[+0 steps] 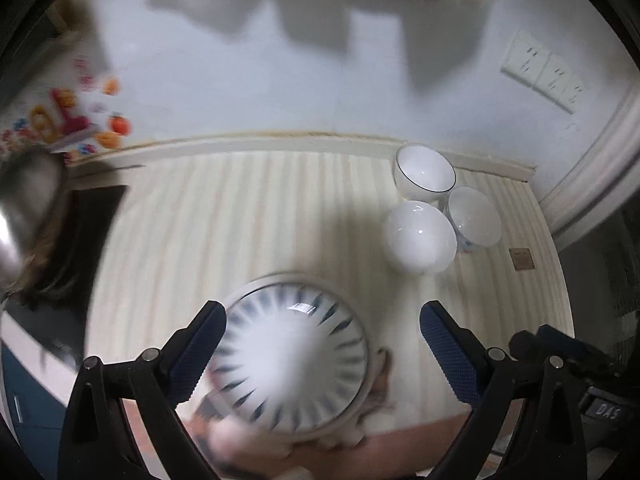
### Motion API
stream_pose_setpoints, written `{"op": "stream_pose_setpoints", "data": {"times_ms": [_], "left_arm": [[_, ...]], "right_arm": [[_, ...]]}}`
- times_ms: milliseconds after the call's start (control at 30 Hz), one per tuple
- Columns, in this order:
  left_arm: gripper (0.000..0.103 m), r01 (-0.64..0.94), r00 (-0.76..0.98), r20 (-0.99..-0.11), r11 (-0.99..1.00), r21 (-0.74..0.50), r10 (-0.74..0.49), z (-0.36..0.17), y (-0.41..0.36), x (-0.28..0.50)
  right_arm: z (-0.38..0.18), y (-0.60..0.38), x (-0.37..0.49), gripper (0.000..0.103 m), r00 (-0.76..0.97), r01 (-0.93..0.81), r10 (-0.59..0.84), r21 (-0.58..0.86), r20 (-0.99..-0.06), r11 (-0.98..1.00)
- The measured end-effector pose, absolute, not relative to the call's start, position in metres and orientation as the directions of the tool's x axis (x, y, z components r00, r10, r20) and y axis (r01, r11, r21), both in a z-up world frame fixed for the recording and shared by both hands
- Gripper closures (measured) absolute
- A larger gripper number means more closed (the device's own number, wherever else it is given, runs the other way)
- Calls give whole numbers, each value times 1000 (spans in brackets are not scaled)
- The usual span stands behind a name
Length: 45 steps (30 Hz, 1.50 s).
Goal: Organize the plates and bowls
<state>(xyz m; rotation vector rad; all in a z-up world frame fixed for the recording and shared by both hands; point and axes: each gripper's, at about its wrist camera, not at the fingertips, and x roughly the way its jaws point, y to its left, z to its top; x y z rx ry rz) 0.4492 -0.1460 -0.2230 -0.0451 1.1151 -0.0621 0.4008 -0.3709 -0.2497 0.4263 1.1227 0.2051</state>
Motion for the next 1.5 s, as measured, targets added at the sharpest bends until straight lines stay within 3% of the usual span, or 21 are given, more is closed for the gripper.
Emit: {"op": "stream_pose_setpoints", "data": {"times_ms": [133,300,367,433,500,533,567,833,1067,1500], "left_arm": [[25,32,365,-926,995,-93,-98,-259,-172,507],[40,53,234,-959,987,-152,-160,-310,-204,572],[51,70,191,-969,987,-144,-155,-328,-216,589],[72,87,149,-976,985,-148,-159,-347,-225,601],[83,111,109,-981,983,-149,-161,-362,-231,612],[89,118,100,-983,983,-142,-155,-368,-233,615],[89,129,98,-985,983,-132,-145,-372,-235,617],[90,169,115,-985,980,-105,-125,-355,-240,595],[90,182,96,-980,971,-154,-173,-334,-242,535],[90,191,-1,-985,967,-167,-170,-362,-269,479]], "right_arm": [[-299,-407,469,11,355,98,424,484,-833,869],[-355,-424,531,31,264,142,450,495,-853,857],[-377,-426,551,36,237,156,465,506,-853,849],[-390,-424,559,43,222,165,473,511,-853,844],[-400,-421,566,69,212,171,471,507,-856,845],[-405,-420,569,75,205,174,465,500,-861,848],[-409,-419,572,84,200,177,452,486,-869,856],[-406,-416,567,85,211,170,436,472,-875,865],[-376,-431,530,85,198,145,462,492,-865,859],[-385,-469,461,85,140,171,430,449,-892,877]]}}
